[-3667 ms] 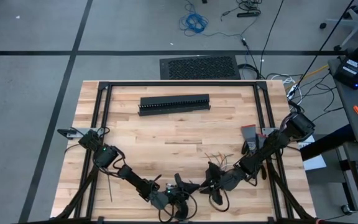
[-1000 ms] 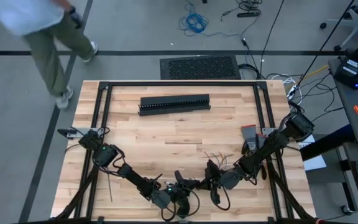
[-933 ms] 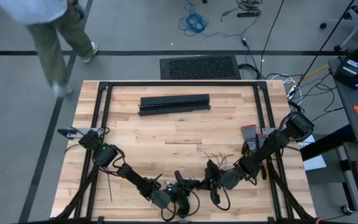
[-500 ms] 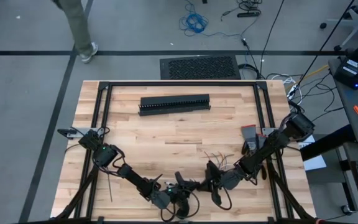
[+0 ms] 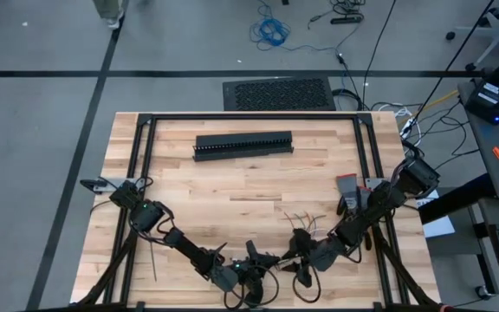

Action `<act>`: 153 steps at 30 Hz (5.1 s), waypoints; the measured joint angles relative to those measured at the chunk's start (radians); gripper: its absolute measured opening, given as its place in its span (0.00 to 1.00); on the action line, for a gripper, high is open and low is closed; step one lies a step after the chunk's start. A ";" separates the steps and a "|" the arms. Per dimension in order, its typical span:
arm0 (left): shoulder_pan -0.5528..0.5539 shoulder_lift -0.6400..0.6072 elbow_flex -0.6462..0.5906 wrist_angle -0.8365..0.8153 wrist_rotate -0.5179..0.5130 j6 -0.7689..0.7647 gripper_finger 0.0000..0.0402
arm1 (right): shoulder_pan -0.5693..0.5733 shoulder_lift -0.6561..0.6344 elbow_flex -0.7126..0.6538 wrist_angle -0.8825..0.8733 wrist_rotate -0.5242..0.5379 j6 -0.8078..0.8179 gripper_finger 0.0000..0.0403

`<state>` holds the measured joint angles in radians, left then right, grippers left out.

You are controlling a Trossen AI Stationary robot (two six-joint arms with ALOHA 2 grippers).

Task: Ziptie cables
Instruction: Wrap the cable wires with the black zip tie

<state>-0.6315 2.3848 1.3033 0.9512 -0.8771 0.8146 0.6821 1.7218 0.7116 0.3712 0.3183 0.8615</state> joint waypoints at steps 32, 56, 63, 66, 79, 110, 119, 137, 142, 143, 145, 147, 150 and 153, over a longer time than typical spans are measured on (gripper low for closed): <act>0.004 0.000 -0.003 -0.007 0.036 0.003 0.00 | -0.009 -0.060 0.001 0.117 0.150 -0.141 0.29; 0.014 0.000 -0.003 -0.007 0.039 0.003 0.00 | -0.008 -0.059 0.001 0.136 0.126 -0.141 0.07; 0.015 0.000 -0.003 -0.007 0.039 0.003 0.00 | -0.008 -0.059 0.001 0.137 0.121 -0.141 0.01; 0.016 0.000 -0.003 -0.007 0.039 0.002 0.00 | -0.008 -0.059 0.001 0.148 0.121 -0.143 0.00; 0.018 -0.001 -0.002 -0.067 0.064 -0.004 0.00 | -0.033 -0.058 0.000 0.203 0.207 -0.220 0.00; 0.009 -0.003 -0.003 -0.196 -0.168 -0.133 0.40 | -0.057 -0.059 0.001 0.118 0.289 -0.193 0.00; -0.054 -0.002 0.002 -0.208 -0.346 -0.223 0.43 | -0.060 -0.059 0.001 0.078 0.349 -0.181 0.00; -0.063 -0.100 -0.006 -0.534 -0.173 -0.855 0.43 | -0.067 -0.059 0.001 0.044 0.364 -0.185 0.00; -0.055 -0.195 -0.002 -0.553 -0.202 -0.948 0.43 | -0.066 -0.059 0.001 0.073 0.366 -0.208 0.00; -0.050 -0.198 -0.002 -0.555 -0.207 -0.966 0.43 | -0.064 -0.059 0.001 0.083 0.366 -0.217 0.00; -0.040 -0.194 -0.005 -0.565 -0.206 -1.026 0.43 | -0.058 -0.059 0.001 0.103 0.367 -0.256 0.00; -0.028 -0.194 -0.006 -0.557 -0.165 -1.103 0.43 | -0.051 -0.059 0.001 0.128 0.363 -0.310 0.00; -0.015 -0.198 -0.003 -0.542 -0.099 -1.170 0.43 | -0.039 -0.059 0.001 0.142 0.362 -0.363 0.00; -0.012 -0.198 -0.003 -0.527 -0.092 -1.173 0.43 | -0.038 -0.059 0.001 0.141 0.361 -0.376 0.00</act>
<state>-0.6438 2.1868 1.2999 0.4244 -0.9693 -0.3579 0.6443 1.6627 0.7128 0.5125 0.6792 0.4854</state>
